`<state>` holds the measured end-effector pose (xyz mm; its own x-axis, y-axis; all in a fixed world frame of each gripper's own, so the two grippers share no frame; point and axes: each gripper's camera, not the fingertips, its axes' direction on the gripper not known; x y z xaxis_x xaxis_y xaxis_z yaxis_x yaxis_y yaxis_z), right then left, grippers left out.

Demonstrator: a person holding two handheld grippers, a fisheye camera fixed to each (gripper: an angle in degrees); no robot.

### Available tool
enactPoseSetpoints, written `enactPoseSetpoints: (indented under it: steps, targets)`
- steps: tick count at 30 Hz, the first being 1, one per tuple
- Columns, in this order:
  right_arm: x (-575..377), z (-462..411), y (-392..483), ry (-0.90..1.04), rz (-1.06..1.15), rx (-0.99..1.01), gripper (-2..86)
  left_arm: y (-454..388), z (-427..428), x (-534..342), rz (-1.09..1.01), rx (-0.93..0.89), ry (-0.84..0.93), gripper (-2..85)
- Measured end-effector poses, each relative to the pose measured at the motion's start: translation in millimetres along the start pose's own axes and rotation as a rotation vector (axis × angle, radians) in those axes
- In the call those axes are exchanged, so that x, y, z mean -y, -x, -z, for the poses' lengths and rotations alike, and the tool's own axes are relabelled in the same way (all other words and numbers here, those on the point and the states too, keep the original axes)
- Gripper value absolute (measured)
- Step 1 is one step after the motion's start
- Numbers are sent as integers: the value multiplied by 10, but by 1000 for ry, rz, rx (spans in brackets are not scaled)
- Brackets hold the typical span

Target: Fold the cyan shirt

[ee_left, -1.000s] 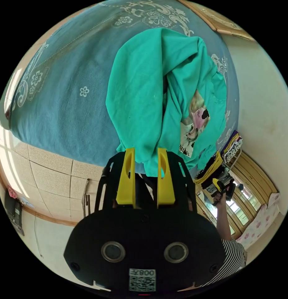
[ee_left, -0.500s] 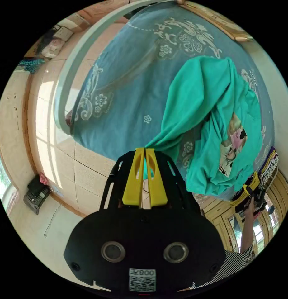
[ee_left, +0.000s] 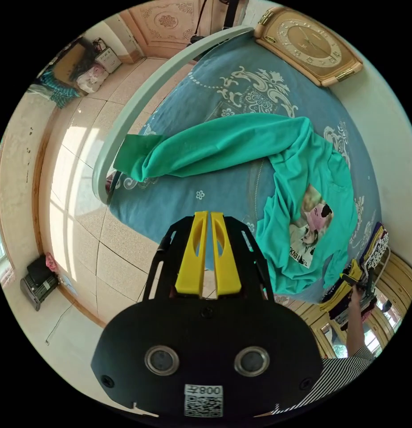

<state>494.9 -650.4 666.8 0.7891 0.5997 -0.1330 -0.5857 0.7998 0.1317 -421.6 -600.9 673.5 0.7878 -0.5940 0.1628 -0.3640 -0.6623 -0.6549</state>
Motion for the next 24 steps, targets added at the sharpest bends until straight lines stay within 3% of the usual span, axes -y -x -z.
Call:
enactPoseSetpoints:
  steps: [7, 11, 17, 22, 24]
  targets:
    - [-121, 1495, -758, -258, -121, -205, 4, -42, -248, 6, -100, -83, 15, 5]
    - [-162, 1854, -1184, -328, -213, -139, 5, 80, -413, -3, -129, -109, 29, 6]
    - [-169, 1271, -1405, -324, -280, 51, 14, 288, -900, -140, -179, -170, 137, 14]
    - [-266, 152, -973, -288, -131, 503, 47, 493, -1386, -328, -187, -263, 269, 32]
    - [-304, -263, -733, -232, -99, 583, 65, 582, -1639, -413, -183, -328, 348, 47]
